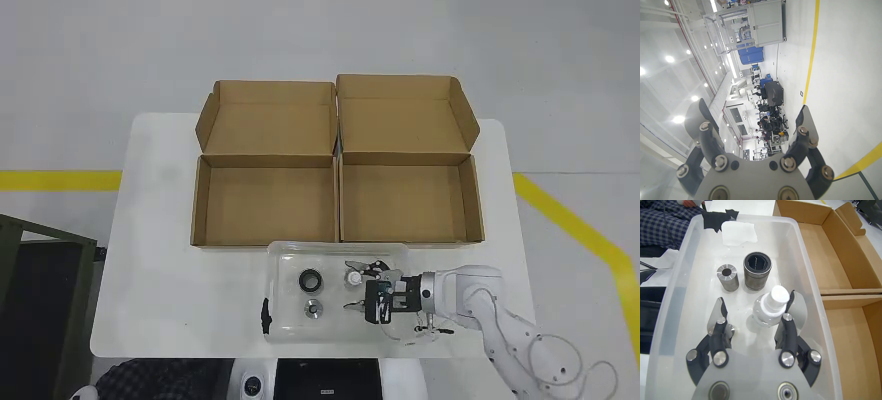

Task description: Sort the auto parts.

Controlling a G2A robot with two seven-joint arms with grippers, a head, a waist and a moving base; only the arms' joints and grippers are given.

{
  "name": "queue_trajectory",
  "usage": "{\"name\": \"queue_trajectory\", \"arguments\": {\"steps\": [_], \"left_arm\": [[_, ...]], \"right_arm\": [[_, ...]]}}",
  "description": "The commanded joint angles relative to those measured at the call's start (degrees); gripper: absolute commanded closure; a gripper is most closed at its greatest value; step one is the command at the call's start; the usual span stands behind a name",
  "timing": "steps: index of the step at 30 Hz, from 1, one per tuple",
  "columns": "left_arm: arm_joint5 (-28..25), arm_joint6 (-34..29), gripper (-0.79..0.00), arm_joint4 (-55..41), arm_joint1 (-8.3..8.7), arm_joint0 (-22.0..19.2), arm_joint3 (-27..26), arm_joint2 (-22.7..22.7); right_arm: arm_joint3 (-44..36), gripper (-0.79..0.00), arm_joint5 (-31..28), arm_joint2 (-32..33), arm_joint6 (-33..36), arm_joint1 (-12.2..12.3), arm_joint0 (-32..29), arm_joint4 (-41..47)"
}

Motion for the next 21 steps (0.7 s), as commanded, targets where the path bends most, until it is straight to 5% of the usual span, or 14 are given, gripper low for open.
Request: {"name": "queue_trajectory", "arguments": {"steps": [1,5,9,21], "left_arm": [[0.0,0.0,-0.785,0.0,0.00,0.0,0.0,0.0],[0.0,0.0,-0.785,0.0,0.00,0.0,0.0,0.0],[0.0,0.0,-0.785,0.0,0.00,0.0,0.0,0.0],[0.0,0.0,-0.785,0.0,0.00,0.0,0.0,0.0]], "right_arm": [[0.1,-0.385,0.2,-0.2,0.5,0.0,0.4,0.2],[0.0,-0.271,0.7,-0.2,1.9,0.0,1.2,0.3],[-0.3,0.000,1.2,0.1,2.8,0.2,1.5,0.6],[-0.5,0.000,1.4,3.0,-0.6,0.5,0.2,11.2]]}}
